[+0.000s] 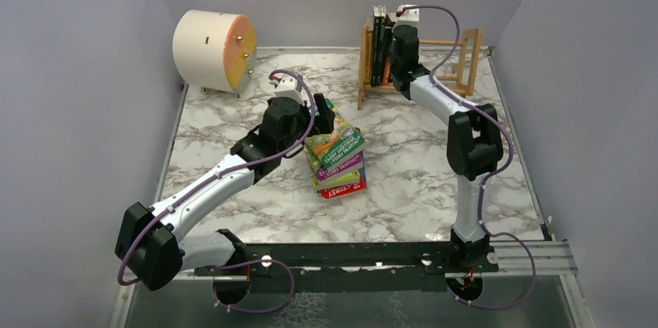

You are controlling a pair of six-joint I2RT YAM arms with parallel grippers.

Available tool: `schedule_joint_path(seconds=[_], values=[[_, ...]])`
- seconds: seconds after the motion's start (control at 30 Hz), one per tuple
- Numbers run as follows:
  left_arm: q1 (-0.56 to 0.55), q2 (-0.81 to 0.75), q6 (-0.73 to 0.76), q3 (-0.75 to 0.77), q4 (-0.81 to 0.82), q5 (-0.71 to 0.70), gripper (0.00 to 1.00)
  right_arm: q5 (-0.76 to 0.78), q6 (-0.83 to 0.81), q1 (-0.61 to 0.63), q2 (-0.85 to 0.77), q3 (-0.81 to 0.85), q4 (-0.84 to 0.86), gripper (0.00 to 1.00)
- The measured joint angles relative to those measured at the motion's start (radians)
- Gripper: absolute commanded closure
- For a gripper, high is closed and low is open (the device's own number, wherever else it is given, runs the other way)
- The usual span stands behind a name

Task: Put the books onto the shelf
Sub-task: Place the book on the shelf.

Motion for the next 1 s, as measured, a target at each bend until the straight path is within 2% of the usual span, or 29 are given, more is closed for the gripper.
schedule_joint_path(seconds=[0.3,0.43,0.53,0.6,0.77,1.0], values=[[0.002,-0.007,0.0,-0.001,0.0,0.001,0.02,-0.003,0.022,0.0,0.01,0.058,-0.087,0.83],[0.002,-0.054,0.0,-0.024,0.001,0.0,0.02,-0.003,0.027,0.0,0.01,0.058,-0.089,0.72],[0.002,-0.075,0.008,-0.027,-0.001,-0.001,0.02,-0.002,0.036,0.0,0.01,0.058,-0.089,0.57],[0.002,-0.077,0.011,-0.027,-0.002,-0.001,0.02,-0.002,0.043,0.0,0.01,0.058,-0.089,0.53],[0.002,-0.077,0.011,-0.028,-0.004,0.0,0.02,0.001,0.056,-0.004,0.005,0.046,-0.087,0.48],[0.002,-0.076,0.01,-0.038,-0.005,0.0,0.02,0.0,0.07,-0.001,-0.044,-0.005,-0.083,0.48]])
